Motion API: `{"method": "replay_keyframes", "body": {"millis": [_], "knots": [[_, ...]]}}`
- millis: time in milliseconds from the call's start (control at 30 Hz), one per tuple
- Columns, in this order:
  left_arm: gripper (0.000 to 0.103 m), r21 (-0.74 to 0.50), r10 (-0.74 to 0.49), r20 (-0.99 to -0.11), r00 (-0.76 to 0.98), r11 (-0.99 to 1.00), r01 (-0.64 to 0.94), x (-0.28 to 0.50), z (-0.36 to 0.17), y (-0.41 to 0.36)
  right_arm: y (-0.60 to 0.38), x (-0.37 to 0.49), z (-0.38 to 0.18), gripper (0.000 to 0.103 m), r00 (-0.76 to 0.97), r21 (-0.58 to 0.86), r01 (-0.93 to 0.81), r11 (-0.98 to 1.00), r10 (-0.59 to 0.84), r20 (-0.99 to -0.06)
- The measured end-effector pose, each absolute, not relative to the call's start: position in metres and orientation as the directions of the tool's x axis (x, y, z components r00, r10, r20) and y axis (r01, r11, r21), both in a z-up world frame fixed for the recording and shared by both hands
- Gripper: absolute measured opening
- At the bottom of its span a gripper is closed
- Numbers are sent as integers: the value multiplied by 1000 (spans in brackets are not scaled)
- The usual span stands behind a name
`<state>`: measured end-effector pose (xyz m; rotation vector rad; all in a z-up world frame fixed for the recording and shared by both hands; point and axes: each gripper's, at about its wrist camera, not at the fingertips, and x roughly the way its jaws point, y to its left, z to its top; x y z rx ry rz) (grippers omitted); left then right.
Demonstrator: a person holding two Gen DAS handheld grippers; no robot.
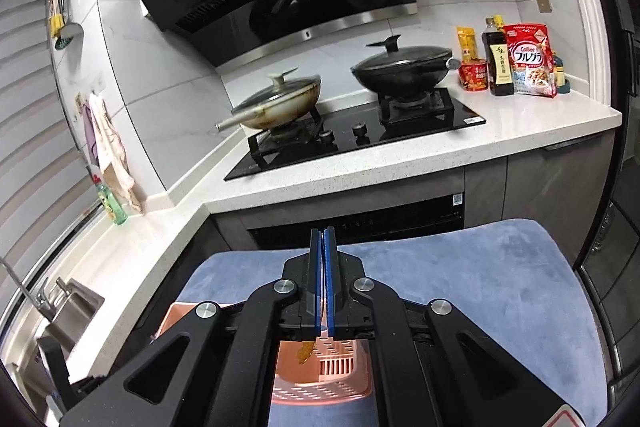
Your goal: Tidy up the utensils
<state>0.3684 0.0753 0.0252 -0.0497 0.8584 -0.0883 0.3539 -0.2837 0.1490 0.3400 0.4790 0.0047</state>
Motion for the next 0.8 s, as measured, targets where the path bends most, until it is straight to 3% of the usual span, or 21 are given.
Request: {"method": "replay_keyframes", "body": {"millis": [233, 367, 533, 633, 800], "knots": [[53, -83, -99, -751, 652, 995, 55, 390, 22, 70, -270, 360, 129, 5, 869, 296, 60, 953, 96, -486], [55, -69, -87, -752, 653, 996, 53, 398, 21, 71, -271, 352, 131, 16, 868, 302, 53, 952, 106, -484], [56, -81, -85, -748, 658, 996, 36, 400, 23, 84, -264, 322, 132, 18, 860, 299, 9, 954, 145, -490], [59, -66, -69, -746, 662, 997, 30, 404, 24, 91, -260, 303, 122, 25, 843, 313, -3, 950, 171, -510], [59, -74, -69, -750, 658, 997, 21, 404, 24, 101, -249, 282, 99, 26, 801, 342, -6, 940, 209, -561]]}}
